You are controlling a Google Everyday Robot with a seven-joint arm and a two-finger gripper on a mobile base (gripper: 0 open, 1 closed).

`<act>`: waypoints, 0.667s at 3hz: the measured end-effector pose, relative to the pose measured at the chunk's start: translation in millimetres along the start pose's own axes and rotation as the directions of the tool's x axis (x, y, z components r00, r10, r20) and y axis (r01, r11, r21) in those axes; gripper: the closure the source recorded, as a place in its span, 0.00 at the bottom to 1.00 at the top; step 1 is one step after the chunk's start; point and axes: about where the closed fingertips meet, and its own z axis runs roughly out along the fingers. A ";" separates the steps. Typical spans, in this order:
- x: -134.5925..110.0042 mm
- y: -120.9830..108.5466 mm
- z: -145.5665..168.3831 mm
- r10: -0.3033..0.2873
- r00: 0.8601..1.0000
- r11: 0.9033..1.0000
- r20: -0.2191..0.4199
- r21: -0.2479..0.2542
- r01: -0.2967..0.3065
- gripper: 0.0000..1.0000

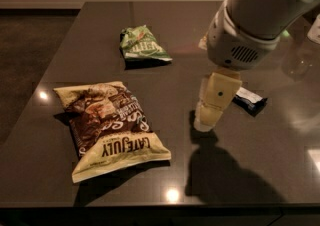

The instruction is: Pick brown chip bag

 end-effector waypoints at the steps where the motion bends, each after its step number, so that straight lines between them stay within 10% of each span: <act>1: -32.6 19.0 23.7 -0.036 0.999 0.998 0.024 -0.055 0.037 0.00; 2: -63.2 43.5 56.2 -0.081 0.996 0.991 0.032 -0.107 0.084 0.00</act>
Offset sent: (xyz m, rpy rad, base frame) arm -0.0323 0.1099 -0.0638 0.0153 0.1201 0.1648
